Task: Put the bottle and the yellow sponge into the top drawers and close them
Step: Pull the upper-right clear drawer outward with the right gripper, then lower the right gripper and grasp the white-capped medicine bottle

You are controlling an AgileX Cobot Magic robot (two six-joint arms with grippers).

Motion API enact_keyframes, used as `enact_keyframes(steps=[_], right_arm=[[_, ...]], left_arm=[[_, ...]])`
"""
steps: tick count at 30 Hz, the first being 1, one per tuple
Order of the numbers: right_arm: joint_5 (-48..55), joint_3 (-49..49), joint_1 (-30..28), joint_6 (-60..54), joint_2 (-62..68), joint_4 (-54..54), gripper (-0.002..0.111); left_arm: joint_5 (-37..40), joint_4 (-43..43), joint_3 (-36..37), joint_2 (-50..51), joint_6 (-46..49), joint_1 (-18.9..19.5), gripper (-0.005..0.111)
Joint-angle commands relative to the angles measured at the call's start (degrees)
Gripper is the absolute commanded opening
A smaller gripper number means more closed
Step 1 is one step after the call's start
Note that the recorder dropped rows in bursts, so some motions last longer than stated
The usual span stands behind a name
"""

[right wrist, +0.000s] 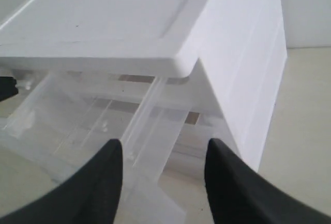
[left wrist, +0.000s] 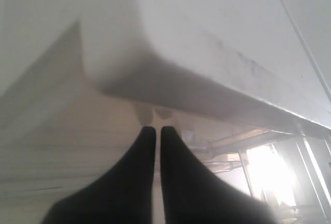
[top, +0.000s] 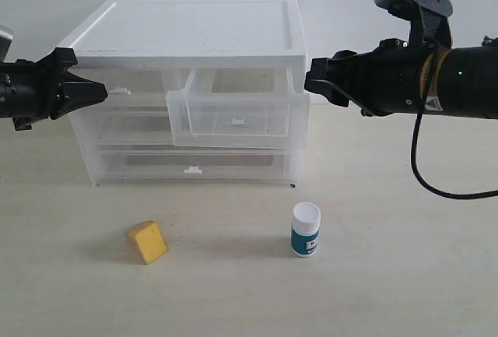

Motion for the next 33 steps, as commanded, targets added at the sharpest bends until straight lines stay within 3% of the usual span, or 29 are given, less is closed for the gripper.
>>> enact_keyframes(steps=[1,19,21,27,29,33], right_arm=[[1.62,-3.21,-0.41,-0.69,3.9,-0.12,0.044],[3.47,-3.87,-0.41,-2.19,4.96,0.13,0.044],[5.26,-3.87,-0.41,3.55,2.64,-5.63,0.044],[5.84,-2.54,-0.51,31.74,-4.36,-37.01,0.044],[0.84,-0.15,-0.51,32.58,-7.08,-37.01,0.044],[1.4,8.18,-0.36,30.52,-9.75,-37.01,0.044]], left_arm=[[-1.99,-1.93,-0.86,0.15,0.5,-0.22,0.004],[-3.6,-1.93,-0.86,0.15,1.13,-0.22,0.004],[-3.6,-1.93,-0.86,0.15,1.13,-0.22,0.004],[-3.6,-1.93,-0.86,0.15,1.13,-0.22,0.004],[-3.6,-1.93,-0.86,0.15,1.13,-0.22,0.004],[-3.62,-1.82,-0.86,0.15,1.13,-0.22,0.004]])
